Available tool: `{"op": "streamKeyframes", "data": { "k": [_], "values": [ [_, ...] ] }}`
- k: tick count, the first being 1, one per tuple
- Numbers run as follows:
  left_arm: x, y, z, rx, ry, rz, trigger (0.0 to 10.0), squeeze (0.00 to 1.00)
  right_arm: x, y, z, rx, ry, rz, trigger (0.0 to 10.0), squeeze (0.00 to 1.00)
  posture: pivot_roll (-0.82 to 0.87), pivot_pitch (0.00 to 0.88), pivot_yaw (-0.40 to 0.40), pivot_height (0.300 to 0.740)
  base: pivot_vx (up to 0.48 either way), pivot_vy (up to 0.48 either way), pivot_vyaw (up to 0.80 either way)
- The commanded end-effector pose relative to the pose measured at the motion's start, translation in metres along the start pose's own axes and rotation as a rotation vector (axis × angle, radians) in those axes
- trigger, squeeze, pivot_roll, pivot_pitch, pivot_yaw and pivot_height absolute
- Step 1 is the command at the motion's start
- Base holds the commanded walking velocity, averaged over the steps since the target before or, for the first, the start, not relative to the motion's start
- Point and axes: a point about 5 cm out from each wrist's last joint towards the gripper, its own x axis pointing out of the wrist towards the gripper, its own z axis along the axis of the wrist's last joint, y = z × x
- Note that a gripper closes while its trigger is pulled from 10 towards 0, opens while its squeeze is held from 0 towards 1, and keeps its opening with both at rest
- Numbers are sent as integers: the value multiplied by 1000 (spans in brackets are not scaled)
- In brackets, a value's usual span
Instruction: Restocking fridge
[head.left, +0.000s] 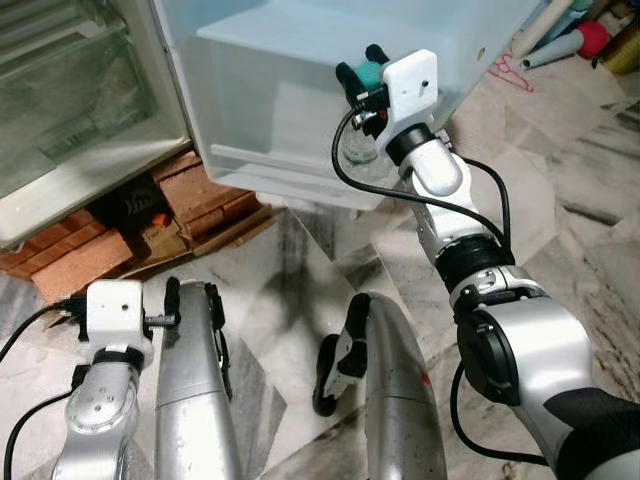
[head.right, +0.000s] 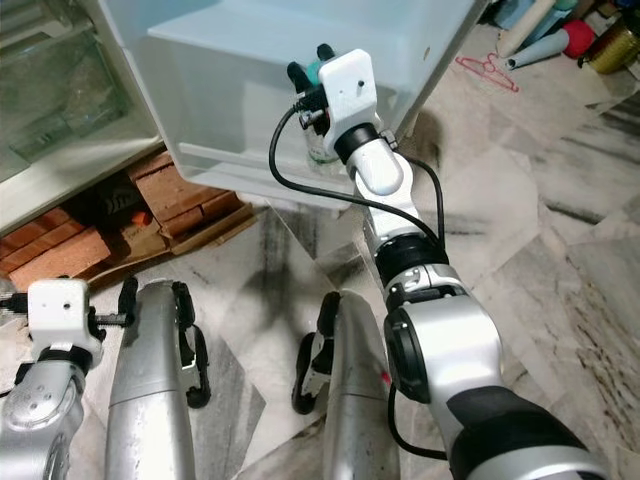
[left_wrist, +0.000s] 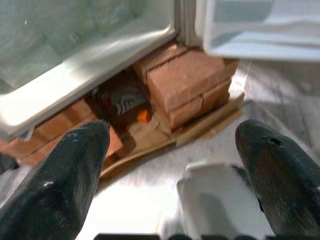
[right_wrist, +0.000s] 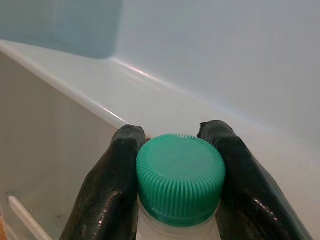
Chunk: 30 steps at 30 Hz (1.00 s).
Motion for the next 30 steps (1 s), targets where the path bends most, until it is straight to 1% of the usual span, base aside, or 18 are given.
{"op": "streamKeyframes", "data": {
  "k": [1, 7, 10, 12, 17, 20, 22, 26, 30],
  "values": [
    [1, 2, -9, 7, 29, 12, 10000, 0, -22, -6, -38, 99, 182, -50, 10000, 0, 162, 364, -140, 551, 0, 0, 0],
    [16, 3, -5, 14, -1, 10, 10000, 0, -15, -9, -22, 117, 97, -51, 10000, 0, 145, 320, -125, 551, 0, 0, 0],
    [22, 1, -2, 13, -18, 6, 10000, 0, -15, -12, -20, 137, 77, -65, 10000, 0, 146, 308, -125, 551, 0, 0, 0],
    [26, -2, 1, 15, -32, -3, 10000, 0, -17, -10, -23, 158, 84, -62, 10000, 0, 149, 297, -121, 551, 0, 0, 0],
    [24, -3, -3, 12, -30, -1, 10000, 0, -26, -9, -37, 193, 142, -99, 10000, 0, 153, 291, -125, 551, 0, 0, 0],
    [23, -3, -3, 11, -30, -2, 10000, 0, -28, -8, -40, 195, 158, -102, 10000, 0, 151, 299, -124, 551, 0, 0, 0],
    [20, -4, -5, 11, -26, -5, 10000, 0, -30, -5, -45, 203, 182, -102, 10000, 0, 150, 307, -126, 551, 0, 0, 0],
    [19, -5, -7, 10, -22, -7, 10000, 0, -31, -1, -48, 206, 197, -103, 10000, 0, 152, 317, -126, 537, 0, 0, 0],
    [14, -3, -8, 15, -14, -9, 10000, 0, -31, 6, -51, 205, 215, -98, 10000, 0, 166, 345, -125, 514, 0, 0, 0]
  ]
}}
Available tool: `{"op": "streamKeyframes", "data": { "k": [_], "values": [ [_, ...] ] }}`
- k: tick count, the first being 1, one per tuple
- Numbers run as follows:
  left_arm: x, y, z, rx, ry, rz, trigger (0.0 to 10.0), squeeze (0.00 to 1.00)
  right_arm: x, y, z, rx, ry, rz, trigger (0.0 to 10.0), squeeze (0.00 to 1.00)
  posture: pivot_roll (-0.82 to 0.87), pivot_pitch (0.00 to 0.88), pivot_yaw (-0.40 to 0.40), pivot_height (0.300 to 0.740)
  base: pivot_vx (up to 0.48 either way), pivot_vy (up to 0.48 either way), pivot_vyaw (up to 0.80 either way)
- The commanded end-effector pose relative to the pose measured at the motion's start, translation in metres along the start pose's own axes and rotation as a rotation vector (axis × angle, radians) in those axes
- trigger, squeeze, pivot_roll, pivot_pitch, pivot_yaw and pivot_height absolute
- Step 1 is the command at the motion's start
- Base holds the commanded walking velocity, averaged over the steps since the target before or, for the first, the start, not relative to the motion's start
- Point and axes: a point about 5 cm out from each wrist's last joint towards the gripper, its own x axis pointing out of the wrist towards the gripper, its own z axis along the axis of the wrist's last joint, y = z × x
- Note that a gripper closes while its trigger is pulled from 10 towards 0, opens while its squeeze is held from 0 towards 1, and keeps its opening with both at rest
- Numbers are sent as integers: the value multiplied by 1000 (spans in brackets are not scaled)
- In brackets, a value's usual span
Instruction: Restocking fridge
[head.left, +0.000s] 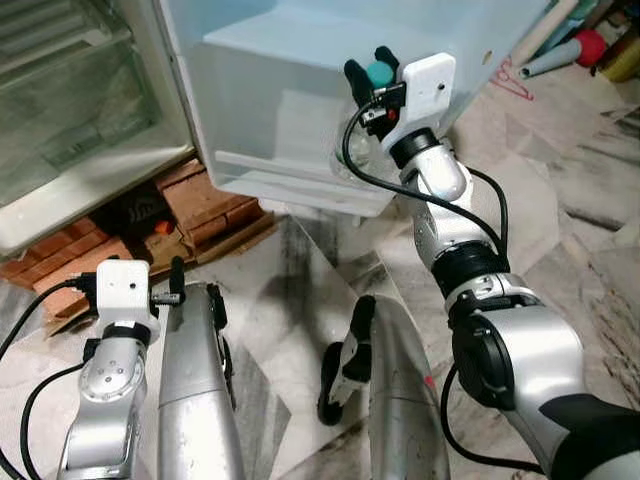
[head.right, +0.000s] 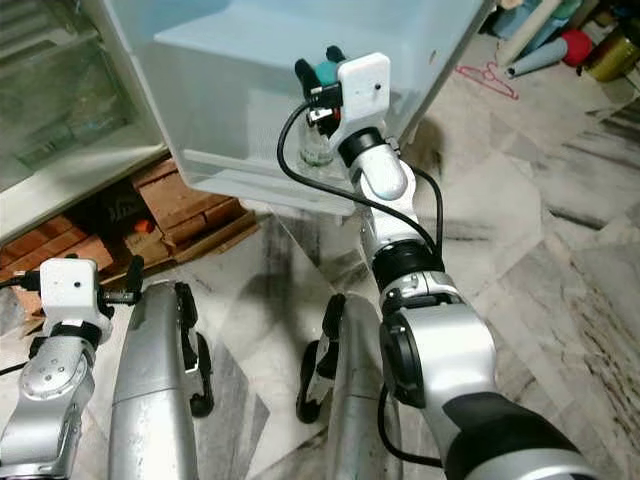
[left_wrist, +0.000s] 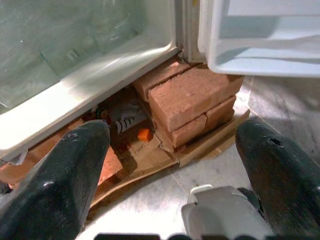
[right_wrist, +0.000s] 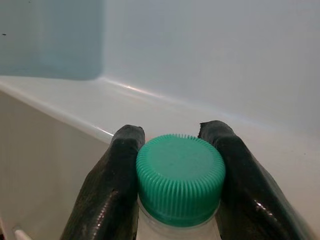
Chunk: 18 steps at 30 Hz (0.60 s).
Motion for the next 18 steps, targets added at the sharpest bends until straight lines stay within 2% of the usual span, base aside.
{"op": "streamKeyframes", "data": {
  "k": [1, 4, 14, 18],
  "values": [
    [-7, -2, -6, 9, 24, -7, 10000, 0, -33, -2, -52, 71, 261, -54, 10000, 0, 168, 350, -126, 509, 0, 0, 0],
    [-13, 0, -7, 14, 34, -5, 10000, 0, -32, -1, -52, 71, 264, -55, 10000, 0, 175, 372, -126, 491, 0, 0, 0],
    [-19, -1, -9, 19, 46, -9, 10000, 0, -29, -3, -51, 39, 279, -55, 10000, 0, 181, 381, -126, 491, 0, 0, 0],
    [-21, -2, -8, 18, 48, -13, 10000, 0, -36, -6, -62, 35, 366, -68, 10000, 0, 184, 394, -128, 491, 0, 0, 0]
  ]
}}
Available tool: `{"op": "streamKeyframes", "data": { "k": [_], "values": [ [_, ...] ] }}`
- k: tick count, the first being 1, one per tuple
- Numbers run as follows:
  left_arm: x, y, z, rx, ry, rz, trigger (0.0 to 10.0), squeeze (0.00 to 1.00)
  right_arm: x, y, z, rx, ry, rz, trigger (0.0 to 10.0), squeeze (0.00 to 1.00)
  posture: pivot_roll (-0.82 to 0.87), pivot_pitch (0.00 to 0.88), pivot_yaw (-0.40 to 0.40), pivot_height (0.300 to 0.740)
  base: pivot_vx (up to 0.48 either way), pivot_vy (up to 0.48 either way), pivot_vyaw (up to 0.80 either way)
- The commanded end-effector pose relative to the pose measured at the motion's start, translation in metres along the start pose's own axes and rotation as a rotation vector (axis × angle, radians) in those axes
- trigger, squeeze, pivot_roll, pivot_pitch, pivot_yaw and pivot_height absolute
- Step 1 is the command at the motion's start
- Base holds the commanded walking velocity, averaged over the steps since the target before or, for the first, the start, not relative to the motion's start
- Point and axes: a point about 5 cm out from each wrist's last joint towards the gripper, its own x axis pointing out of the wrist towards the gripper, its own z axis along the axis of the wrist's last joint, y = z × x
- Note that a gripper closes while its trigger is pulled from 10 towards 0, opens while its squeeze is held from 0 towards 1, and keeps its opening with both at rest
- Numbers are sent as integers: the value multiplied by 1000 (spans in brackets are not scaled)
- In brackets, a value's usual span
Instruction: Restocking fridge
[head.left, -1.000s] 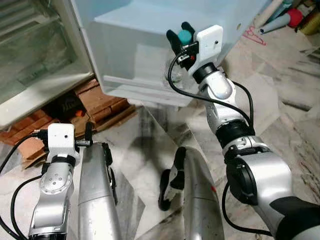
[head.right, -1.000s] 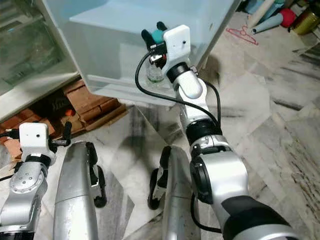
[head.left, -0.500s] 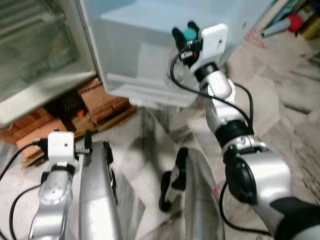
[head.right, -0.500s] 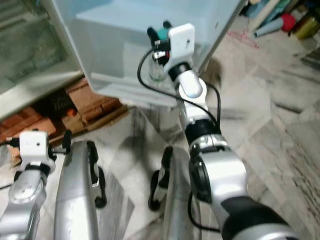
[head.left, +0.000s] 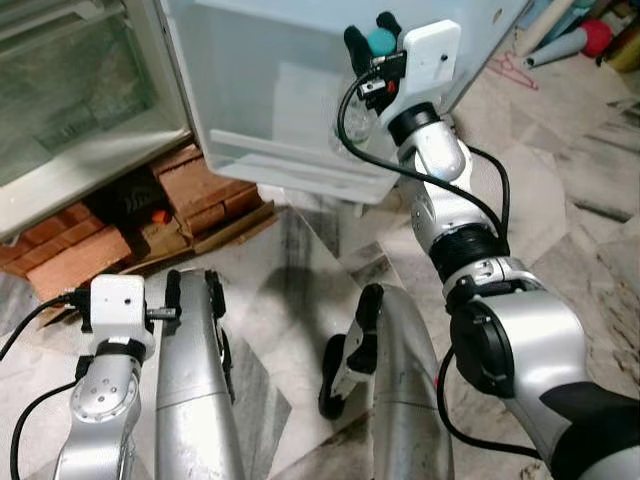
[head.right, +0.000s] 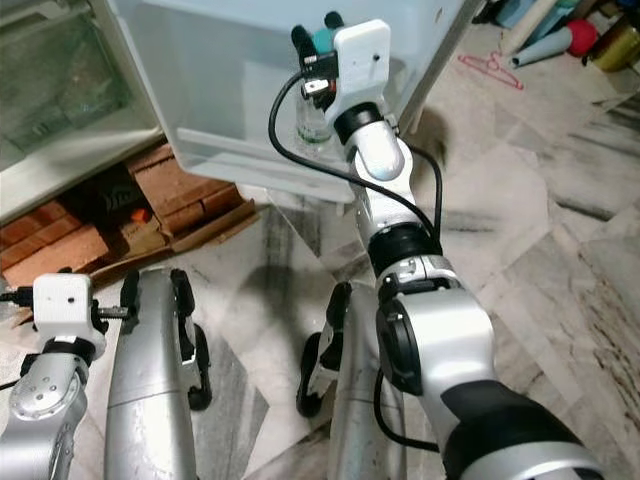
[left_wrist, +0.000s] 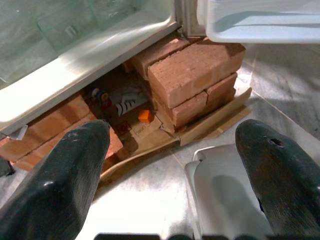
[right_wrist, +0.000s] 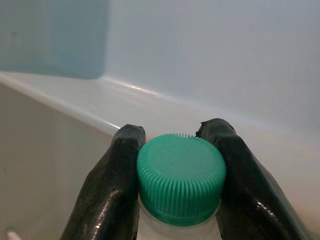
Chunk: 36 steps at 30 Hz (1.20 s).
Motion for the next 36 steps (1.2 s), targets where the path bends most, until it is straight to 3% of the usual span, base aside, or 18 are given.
{"op": "streamKeyframes", "data": {
  "k": [1, 12, 22, 36],
  "values": [
    [-7, -4, -3, 9, 23, -10, 10000, 0, -51, -3, -76, 82, 414, -56, 10000, 0, 184, 396, -128, 491, 0, 0, 0],
    [-27, -1, -9, 9, 62, 2, 10000, 0, -65, 4, -100, 153, 641, -87, 10000, 0, 200, 453, -160, 491, 0, 0, 0],
    [-33, -4, -9, 3, 78, 2, 10000, 0, -67, 13, -103, 176, 658, -39, 10000, 0, 196, 469, -171, 491, 0, 0, 0],
    [-27, -6, -9, -4, 72, 11, 10000, 0, -67, -5, -99, 166, 636, -97, 10000, 0, 192, 431, -185, 491, 0, 0, 0]
  ]
}}
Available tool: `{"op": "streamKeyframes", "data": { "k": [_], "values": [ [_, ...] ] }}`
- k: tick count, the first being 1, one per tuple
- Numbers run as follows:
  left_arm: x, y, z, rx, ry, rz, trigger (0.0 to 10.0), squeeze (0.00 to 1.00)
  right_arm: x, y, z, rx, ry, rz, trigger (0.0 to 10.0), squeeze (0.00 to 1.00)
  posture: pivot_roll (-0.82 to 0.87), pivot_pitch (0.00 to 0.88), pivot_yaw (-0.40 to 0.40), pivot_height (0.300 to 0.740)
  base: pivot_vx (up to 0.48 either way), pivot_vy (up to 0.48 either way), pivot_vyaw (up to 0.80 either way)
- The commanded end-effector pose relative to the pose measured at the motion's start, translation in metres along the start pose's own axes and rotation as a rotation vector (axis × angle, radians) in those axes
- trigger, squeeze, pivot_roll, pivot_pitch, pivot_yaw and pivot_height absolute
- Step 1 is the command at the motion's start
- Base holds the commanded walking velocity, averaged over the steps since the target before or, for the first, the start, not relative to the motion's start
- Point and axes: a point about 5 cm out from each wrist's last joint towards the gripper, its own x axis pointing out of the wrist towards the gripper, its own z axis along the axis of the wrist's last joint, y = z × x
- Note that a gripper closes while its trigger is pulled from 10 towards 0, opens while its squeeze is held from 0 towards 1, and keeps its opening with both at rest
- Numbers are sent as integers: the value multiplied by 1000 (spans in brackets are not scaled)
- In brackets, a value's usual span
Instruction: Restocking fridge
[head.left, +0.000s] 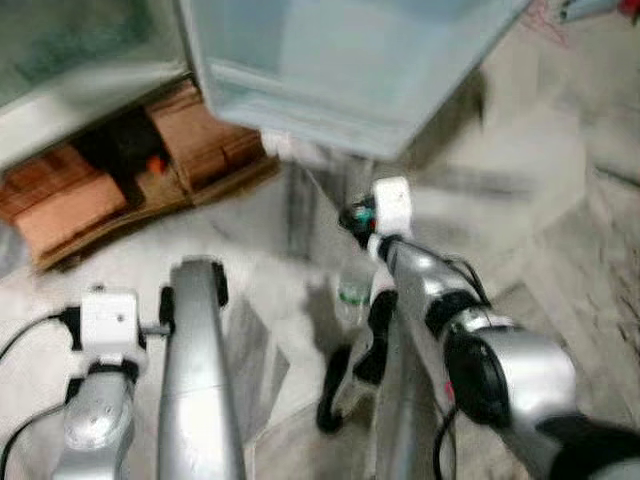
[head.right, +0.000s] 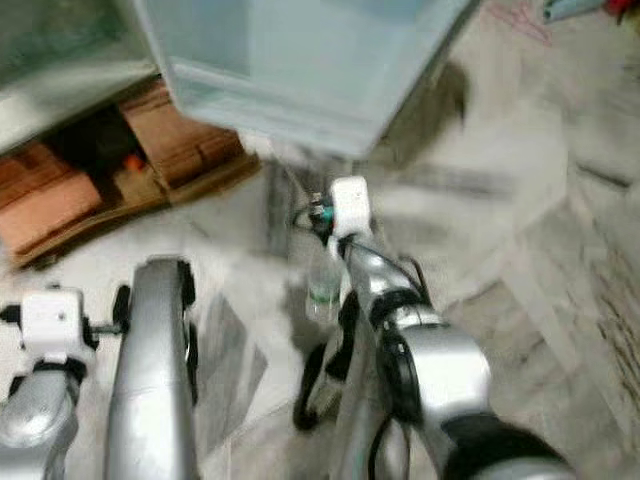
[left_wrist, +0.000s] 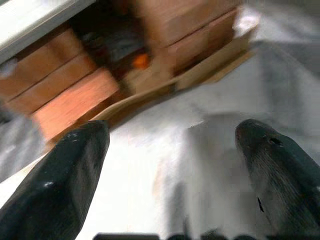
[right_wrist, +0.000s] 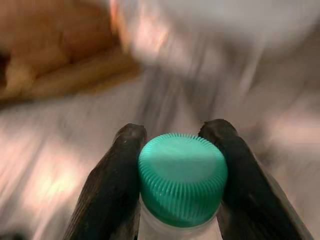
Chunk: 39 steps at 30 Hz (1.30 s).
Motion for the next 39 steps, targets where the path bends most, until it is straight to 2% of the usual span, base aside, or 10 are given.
{"op": "streamKeyframes", "data": {
  "k": [1, 8, 20, 22, 23, 27, 29, 31, 36, 39],
  "values": [
    [-7, 0, -11, 8, 50, 6, 10000, 0, -2, -11, 9, -19, -49, -30, 10000, 0, 192, 428, -185, 491, 0, 0, 0],
    [-3, 2, -10, 11, 44, 7, 10000, 0, -1, -9, 18, -48, -96, -4, 10000, 0, 195, 411, -171, 491, 0, 0, 0],
    [15, 9, -9, 28, 22, 7, 10000, 0, -5, -4, 23, 18, -197, 146, 10000, 0, 160, 312, -137, 491, 0, 0, 0],
    [24, 13, -9, 42, 11, -17, 10000, 0, -20, 3, 13, 12, -277, 236, 10000, 0, 135, 245, -111, 491, 0, 0, 0],
    [24, 13, -9, 42, 11, -17, 10000, 0, -20, 3, 13, 12, -277, 236, 10000, 0, 135, 245, -111, 491, 0, 0, 0],
    [27, 17, -12, 38, 18, -45, 10000, 0, -53, 12, -3, -40, -357, 252, 10000, 0, 112, 181, -90, 506, 0, 0, 0],
    [28, 18, -13, 37, 18, -47, 10000, 0, -57, 12, -6, -48, -365, 248, 10000, 0, 111, 175, -89, 511, 0, 0, 0],
    [33, 19, -12, 29, 7, -44, 10000, 0, -71, 7, -19, 42, -355, 126, 10000, 0, 107, 143, -85, 526, 0, 0, 0],
    [42, 22, -3, -2, -41, -14, 10000, 0, -102, -6, -33, 60, -336, -52, 10000, 0, 111, 113, -71, 556, 0, 0, 0],
    [43, 20, -4, -8, -43, -28, 10000, 0, -108, -11, -37, 41, -326, -86, 10000, 0, 94, 87, -64, 576, 0, 0, 0]
  ]
}}
